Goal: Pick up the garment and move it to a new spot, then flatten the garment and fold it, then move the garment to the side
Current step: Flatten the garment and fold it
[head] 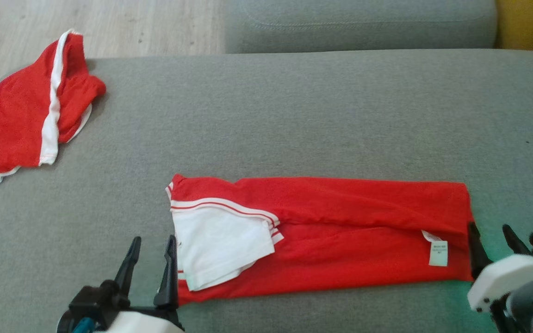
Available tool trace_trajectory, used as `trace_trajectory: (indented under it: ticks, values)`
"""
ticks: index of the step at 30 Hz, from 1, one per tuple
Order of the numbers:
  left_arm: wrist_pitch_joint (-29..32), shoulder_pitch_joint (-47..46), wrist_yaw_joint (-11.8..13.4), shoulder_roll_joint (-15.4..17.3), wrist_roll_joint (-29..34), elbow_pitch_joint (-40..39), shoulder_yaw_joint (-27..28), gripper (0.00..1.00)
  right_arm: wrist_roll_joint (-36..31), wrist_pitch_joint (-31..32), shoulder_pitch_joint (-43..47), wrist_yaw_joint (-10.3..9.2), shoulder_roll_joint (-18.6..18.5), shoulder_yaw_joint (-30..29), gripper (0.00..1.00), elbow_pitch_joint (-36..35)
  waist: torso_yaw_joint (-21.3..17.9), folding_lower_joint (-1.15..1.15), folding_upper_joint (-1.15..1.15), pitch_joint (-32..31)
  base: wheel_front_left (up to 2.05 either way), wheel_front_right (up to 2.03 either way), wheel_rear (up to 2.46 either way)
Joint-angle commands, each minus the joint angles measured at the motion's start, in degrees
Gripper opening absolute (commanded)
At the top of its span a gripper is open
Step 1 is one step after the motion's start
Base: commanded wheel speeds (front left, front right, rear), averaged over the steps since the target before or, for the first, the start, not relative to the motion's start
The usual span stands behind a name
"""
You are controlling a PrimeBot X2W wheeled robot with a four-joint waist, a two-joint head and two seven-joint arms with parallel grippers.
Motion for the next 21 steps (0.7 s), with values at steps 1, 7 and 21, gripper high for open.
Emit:
trace_trajectory:
  ticks: [1,7,21]
  values:
    - [-0.53,-2.66,1.14,0.72,0.55,-2.36,2.85,1.0,-1.04,-0.53,-4.58,0.43,-0.5,0.76,1.0,0.21,0.77,0.0,0.0,0.63,0.0,0.0,0.0]
    - [-0.19,-2.87,2.13,0.66,0.92,-3.52,2.79,1.0,-3.76,-0.96,-7.02,0.43,-0.33,-1.44,1.0,7.54,2.57,0.0,0.0,1.91,0.0,0.0,0.0]
    - [0.06,-3.61,2.9,0.74,1.78,-4.91,2.08,1.0,-0.19,4.03,-11.63,0.43,-0.29,-0.71,0.0,18.48,2.29,0.0,0.0,3.34,0.0,0.0,0.0]
